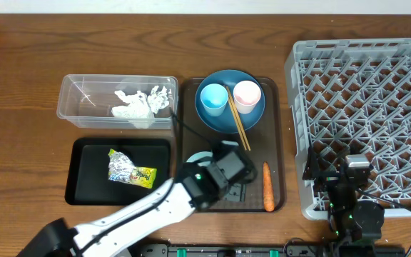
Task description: Sort waste into correct bins and load items into the dishwasher rack
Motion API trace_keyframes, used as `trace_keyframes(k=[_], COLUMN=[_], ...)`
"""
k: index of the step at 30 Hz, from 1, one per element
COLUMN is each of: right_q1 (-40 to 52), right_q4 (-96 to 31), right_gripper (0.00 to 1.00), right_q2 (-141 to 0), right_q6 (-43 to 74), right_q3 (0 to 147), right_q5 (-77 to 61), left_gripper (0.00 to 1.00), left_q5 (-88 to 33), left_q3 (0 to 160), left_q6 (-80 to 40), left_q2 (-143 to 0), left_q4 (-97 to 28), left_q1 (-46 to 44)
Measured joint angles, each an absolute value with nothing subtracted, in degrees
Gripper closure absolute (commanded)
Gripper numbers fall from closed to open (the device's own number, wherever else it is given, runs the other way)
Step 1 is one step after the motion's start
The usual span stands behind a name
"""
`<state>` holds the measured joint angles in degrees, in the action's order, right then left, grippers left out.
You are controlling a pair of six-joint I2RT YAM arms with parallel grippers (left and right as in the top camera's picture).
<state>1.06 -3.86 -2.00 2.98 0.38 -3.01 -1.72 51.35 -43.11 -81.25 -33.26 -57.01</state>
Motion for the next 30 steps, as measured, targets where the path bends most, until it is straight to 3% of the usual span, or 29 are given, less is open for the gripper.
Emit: trace_keyframes(k=[17,30], right_q1=[1.1,1.1], right_q4=[-3.9,-3.9], right_gripper=[0.01,0.01], right_q2=[-2.0,-2.0], right_q6=[3.0,3.0], right_q3=[0.4,0.4], right_q5=[-3.0,-3.0], left_gripper=[0.37,0.53], left_q5=[5.4,6.0], left_q3=[51.4,51.4], left_q6=[-43.5,-43.5], left_q2=[-88.9,-89.8], left_q4=[-32.4,-30.7], left_q1=[-57.5,-57.5])
